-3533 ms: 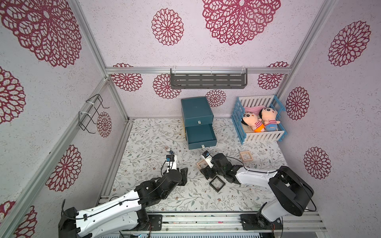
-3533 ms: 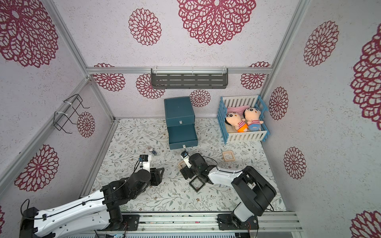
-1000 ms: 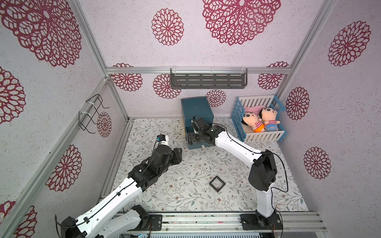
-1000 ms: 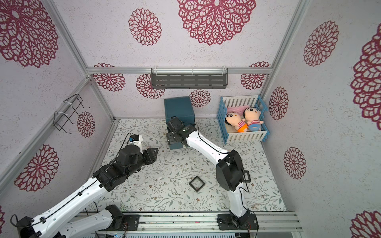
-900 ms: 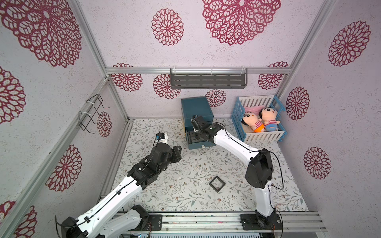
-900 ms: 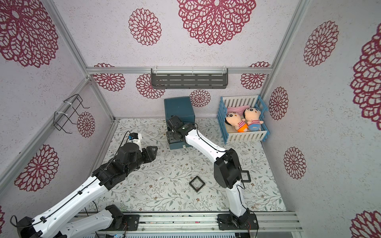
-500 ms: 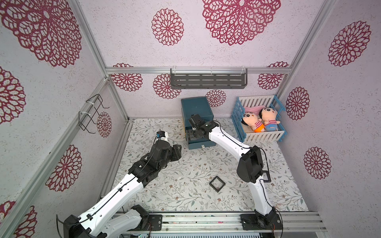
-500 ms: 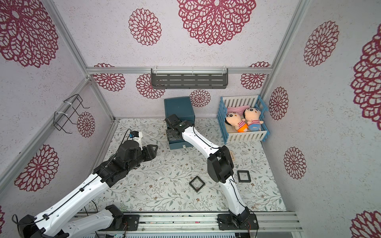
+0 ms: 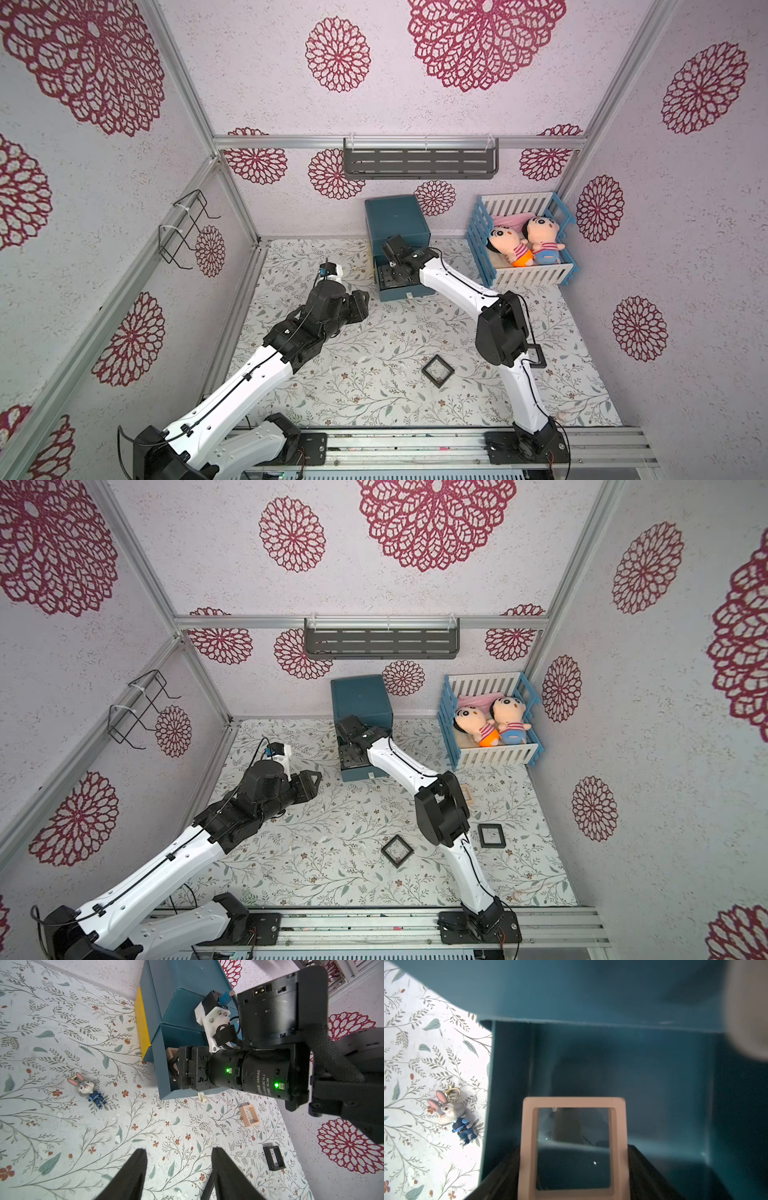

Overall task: Place the brooch boxes into the drawer by color
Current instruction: Place the brooch box in the drawer.

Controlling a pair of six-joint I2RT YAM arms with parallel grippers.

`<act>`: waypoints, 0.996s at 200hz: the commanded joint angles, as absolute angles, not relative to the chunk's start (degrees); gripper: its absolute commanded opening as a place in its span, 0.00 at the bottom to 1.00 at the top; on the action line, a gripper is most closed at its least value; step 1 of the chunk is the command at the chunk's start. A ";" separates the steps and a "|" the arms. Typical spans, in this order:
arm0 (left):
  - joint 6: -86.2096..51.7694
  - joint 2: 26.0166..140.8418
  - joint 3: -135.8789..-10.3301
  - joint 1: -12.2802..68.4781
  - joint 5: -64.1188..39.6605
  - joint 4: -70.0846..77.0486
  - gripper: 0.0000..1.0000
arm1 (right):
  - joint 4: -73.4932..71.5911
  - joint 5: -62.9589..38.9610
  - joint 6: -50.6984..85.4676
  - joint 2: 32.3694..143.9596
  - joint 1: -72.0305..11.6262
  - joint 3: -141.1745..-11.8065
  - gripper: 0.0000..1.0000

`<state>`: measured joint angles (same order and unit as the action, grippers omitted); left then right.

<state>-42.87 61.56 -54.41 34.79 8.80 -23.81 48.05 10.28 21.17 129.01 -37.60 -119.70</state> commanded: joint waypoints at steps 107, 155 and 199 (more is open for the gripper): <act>-42.10 63.01 -56.14 34.30 6.61 -22.51 0.57 | 44.17 6.46 20.93 127.90 -36.30 -121.20 0.85; -42.18 63.44 -56.18 34.32 5.88 -22.29 0.58 | 43.24 6.54 20.87 125.48 -36.12 -121.16 0.86; -41.40 63.51 -56.58 34.32 5.10 -22.26 0.57 | 42.38 10.26 21.84 119.59 -36.12 -118.47 0.85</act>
<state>-42.81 63.05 -54.87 34.72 6.15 -23.27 44.73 6.92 21.17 128.46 -36.42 -119.48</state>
